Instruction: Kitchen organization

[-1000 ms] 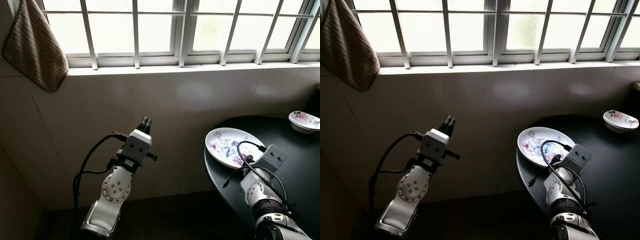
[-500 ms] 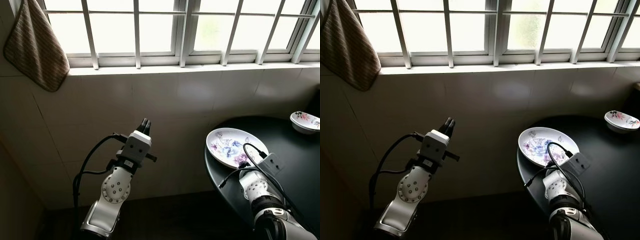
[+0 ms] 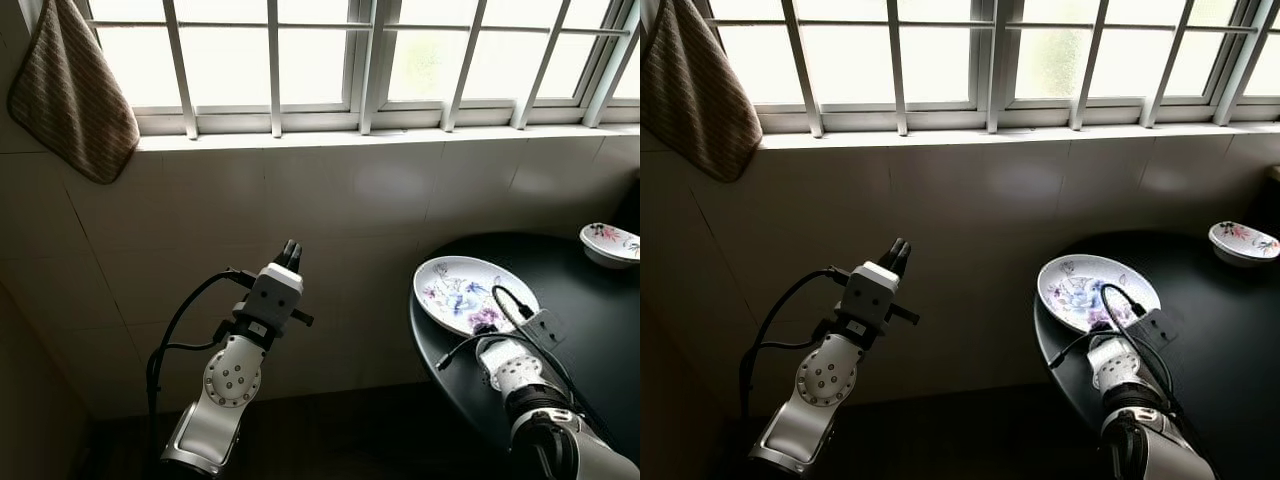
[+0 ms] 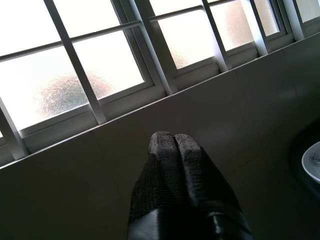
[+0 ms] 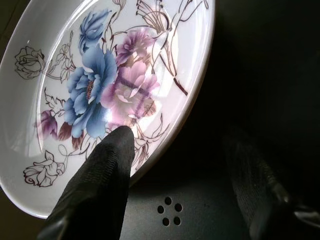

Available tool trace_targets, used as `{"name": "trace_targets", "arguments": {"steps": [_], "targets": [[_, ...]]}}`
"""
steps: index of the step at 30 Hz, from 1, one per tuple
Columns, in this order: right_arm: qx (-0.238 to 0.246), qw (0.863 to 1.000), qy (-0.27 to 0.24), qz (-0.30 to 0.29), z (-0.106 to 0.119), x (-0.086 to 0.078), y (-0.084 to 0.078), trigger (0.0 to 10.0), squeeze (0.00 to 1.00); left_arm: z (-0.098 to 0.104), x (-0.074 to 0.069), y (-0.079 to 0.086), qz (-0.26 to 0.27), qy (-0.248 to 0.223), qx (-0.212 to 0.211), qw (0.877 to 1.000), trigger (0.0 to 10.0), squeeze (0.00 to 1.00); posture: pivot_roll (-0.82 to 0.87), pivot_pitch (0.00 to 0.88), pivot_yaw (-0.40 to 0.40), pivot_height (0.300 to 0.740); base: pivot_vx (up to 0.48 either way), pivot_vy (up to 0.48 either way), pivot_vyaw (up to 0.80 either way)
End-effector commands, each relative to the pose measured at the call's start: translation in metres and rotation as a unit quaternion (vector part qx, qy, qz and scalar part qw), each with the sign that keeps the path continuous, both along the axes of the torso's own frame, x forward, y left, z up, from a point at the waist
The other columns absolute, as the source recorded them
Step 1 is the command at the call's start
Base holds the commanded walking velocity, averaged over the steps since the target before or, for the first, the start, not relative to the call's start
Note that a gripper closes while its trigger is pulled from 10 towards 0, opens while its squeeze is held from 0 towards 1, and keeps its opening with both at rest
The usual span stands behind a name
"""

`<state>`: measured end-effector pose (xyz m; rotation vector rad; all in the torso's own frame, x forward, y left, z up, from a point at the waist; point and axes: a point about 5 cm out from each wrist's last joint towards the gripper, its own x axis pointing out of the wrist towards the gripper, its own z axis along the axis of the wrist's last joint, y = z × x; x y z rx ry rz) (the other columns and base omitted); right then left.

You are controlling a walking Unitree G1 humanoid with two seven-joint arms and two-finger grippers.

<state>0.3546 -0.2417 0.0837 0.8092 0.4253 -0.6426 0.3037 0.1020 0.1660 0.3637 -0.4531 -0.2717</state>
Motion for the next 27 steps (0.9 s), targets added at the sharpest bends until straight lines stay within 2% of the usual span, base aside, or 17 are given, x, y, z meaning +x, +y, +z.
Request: {"name": "trace_targets", "arguments": {"steps": [1, 4, 6, 8, 10, 12, 27], "targets": [[0.028, 0.999, 0.011, -0.011, -0.003, -0.001, 0.000, 10.0, 0.00, -0.003, 0.001, 0.000, -0.001, 0.008, 0.005, 1.000, 10.0, 0.00, 0.06, 0.000, -0.049, 0.740, 0.000, 0.000, 0.00], [0.076, 0.997, 0.014, -0.028, -0.006, -0.003, 0.001, 10.0, 0.00, -0.004, 0.000, 0.000, -0.001, 0.010, 0.006, 1.000, 10.0, 0.00, 0.06, 0.000, -0.050, 0.740, 0.000, 0.000, 0.00], [0.077, 0.996, 0.014, -0.030, -0.006, -0.003, 0.001, 10.0, 0.00, -0.004, 0.001, 0.000, -0.001, 0.010, 0.006, 1.000, 10.0, 0.00, 0.06, 0.000, -0.050, 0.740, 0.000, 0.000, 0.00], [0.072, 0.997, 0.018, -0.026, -0.006, -0.003, 0.000, 7.3, 0.00, -0.004, 0.001, 0.000, -0.001, 0.010, 0.006, 1.000, 10.0, 0.00, 0.06, 0.000, -0.050, 0.740, 0.000, 0.000, 0.00], [0.072, 0.997, 0.024, -0.022, -0.008, -0.004, 0.001, 3.3, 0.00, -0.004, 0.001, 0.000, 0.000, 0.011, 0.007, 1.000, 10.0, 0.00, 0.06, 0.000, -0.050, 0.740, 0.000, 0.000, 0.00], [0.075, 0.997, 0.023, -0.024, -0.008, -0.004, 0.001, 0.0, 0.00, -0.005, 0.001, 0.000, 0.000, 0.012, 0.007, 1.000, 10.0, 0.00, 0.06, 0.000, -0.053, 0.740, 0.000, 0.000, 0.00], [0.076, 0.996, -0.005, -0.040, 0.002, 0.001, 0.000, 0.0, 0.00, -0.008, 0.001, 0.000, 0.000, 0.017, 0.010, 1.000, 10.0, 0.00, 0.05, 0.000, -0.050, 0.740, 0.000, 0.000, 0.00]]}}
